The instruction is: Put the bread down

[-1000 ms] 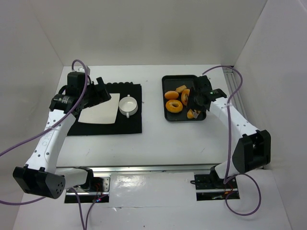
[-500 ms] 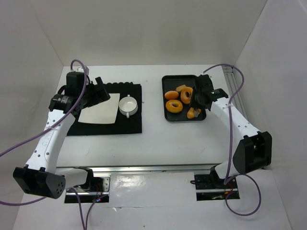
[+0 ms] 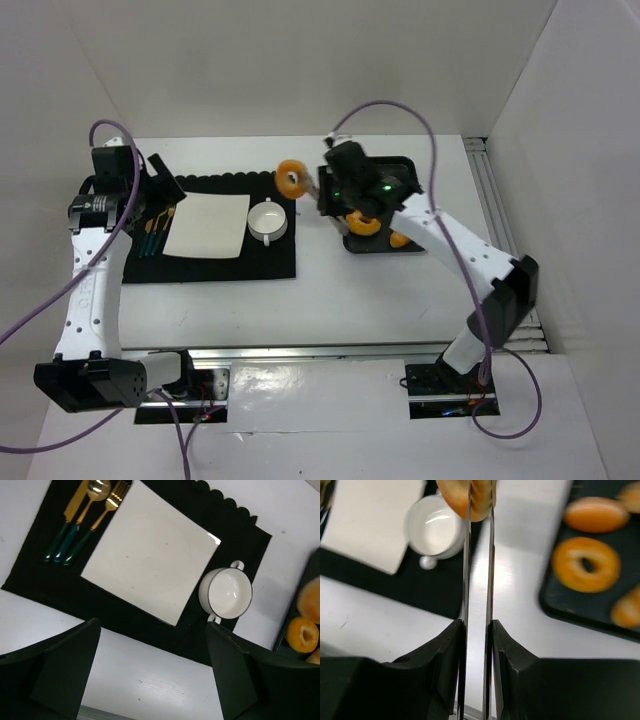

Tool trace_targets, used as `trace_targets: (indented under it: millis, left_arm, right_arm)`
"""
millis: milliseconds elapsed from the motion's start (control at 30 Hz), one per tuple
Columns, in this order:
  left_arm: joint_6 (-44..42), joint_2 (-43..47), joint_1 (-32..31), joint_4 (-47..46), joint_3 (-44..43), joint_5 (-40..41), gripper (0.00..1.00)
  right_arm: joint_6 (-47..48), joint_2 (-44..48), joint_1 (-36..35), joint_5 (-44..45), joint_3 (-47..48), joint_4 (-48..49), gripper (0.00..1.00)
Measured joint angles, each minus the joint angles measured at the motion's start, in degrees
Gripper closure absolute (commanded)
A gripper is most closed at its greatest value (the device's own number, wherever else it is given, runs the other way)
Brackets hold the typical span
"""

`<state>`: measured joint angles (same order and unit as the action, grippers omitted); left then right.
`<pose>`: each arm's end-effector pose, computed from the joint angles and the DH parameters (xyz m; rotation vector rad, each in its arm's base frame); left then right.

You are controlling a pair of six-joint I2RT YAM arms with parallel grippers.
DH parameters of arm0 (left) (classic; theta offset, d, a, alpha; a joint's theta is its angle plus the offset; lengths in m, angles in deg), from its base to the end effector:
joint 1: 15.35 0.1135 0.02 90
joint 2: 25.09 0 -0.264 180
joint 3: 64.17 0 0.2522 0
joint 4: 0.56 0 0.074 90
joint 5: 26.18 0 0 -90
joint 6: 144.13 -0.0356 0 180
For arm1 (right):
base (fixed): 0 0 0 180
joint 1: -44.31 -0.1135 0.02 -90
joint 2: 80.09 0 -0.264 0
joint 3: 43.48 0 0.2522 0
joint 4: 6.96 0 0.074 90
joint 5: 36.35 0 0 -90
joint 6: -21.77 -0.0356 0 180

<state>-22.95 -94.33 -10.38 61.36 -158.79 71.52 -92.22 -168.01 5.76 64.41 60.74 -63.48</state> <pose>0.2408 0.0257 0.4034 -0.7544 2.0708 -0.1071 0.2667 0.2040 0.3777 -0.1903 2.2765 0.3659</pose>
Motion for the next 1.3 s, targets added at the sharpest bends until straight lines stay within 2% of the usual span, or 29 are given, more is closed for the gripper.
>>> trace_targets:
  millis: [233,500,533,600,667,700,800,867,1133,1300]
  left_arm:
    - [0.5,1.4,4.7,2.5,-1.7,-0.8,0.00]
    - [0.7,4.3,5.7,3.0,-1.7,-4.0,0.00]
    - [0.7,4.5,5.8,3.0,-1.7,-4.4,0.00]
    - [0.7,4.6,5.8,3.0,-1.7,-5.0,0.00]
    - [0.7,4.6,5.8,2.9,-1.7,-5.6,0.00]
    - [0.7,4.6,5.8,3.0,-1.6,-5.7,0.00]
    - [0.7,4.6,5.8,3.2,-1.5,-6.2,0.00]
    - [0.7,4.6,5.8,3.3,-1.5,-6.4,0.00]
    - [0.6,4.6,5.8,3.4,-1.5,-6.5,0.00]
    - [0.7,4.6,5.8,3.5,-1.5,-6.6,0.00]
  right_arm:
    - [1.3,-21.0,-10.9,-5.7,14.0,4.9,0.75]
    - [2.3,-37.7,-13.0,-10.8,27.5,7.2,0.72]
    - [2.4,-39.2,-13.1,-11.3,28.8,7.3,0.70]
    - [2.4,-41.0,-13.1,-11.7,30.4,7.6,0.59]
    - [2.4,-42.1,-13.1,-12.0,31.5,7.7,0.57]
    - [2.4,-42.6,-13.1,-12.1,32.1,7.7,0.51]
    - [2.3,-43.4,-13.1,-12.6,33.7,7.9,0.41]
    - [2.4,-43.4,-13.1,-12.9,34.1,8.1,0.39]
    - [2.5,-41.0,-12.2,-11.8,34.0,8.3,0.40]
    - [2.7,-27.5,-8.2,-7.9,21.8,9.0,0.41]
